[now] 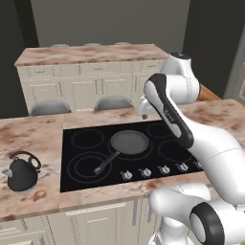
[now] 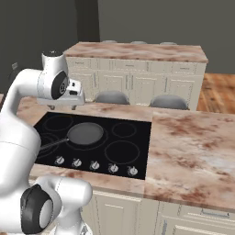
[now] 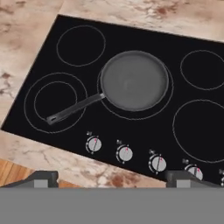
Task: Pick the kettle from the counter and place it on a stove burner. Then turn the burner on.
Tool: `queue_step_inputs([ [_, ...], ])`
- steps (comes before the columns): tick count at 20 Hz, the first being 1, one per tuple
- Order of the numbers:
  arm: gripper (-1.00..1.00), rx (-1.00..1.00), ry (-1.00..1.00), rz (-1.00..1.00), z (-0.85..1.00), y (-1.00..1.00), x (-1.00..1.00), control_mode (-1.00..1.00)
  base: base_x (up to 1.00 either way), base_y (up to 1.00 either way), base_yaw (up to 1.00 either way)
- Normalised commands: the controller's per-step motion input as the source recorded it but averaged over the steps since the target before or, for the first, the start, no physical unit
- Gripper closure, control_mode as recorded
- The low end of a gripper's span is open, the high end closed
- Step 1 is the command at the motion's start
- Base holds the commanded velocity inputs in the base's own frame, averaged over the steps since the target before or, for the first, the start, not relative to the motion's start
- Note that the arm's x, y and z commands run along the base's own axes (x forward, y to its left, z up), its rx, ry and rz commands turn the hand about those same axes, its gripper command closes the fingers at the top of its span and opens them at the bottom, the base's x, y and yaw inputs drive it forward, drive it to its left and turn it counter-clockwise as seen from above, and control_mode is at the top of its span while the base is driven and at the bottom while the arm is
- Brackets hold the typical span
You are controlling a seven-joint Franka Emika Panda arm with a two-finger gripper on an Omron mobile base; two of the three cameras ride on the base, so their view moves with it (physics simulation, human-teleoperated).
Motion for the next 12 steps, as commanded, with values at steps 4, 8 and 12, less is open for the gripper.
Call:
queue_step_inputs([
  [4, -1.00, 0.00, 0.02, 0.21, -0.08, 0.28, -0.10, -1.00, 0.00, 0.00, 0.00],
  [8, -1.00, 0.00, 0.02, 0.23, -0.08, 0.33, -0.06, -1.00, 0.00, 0.00, 0.00],
  [12, -1.00, 0.00, 0.04, 0.25, -0.04, 0.38, -0.09, -1.00, 0.00, 0.00, 0.00],
])
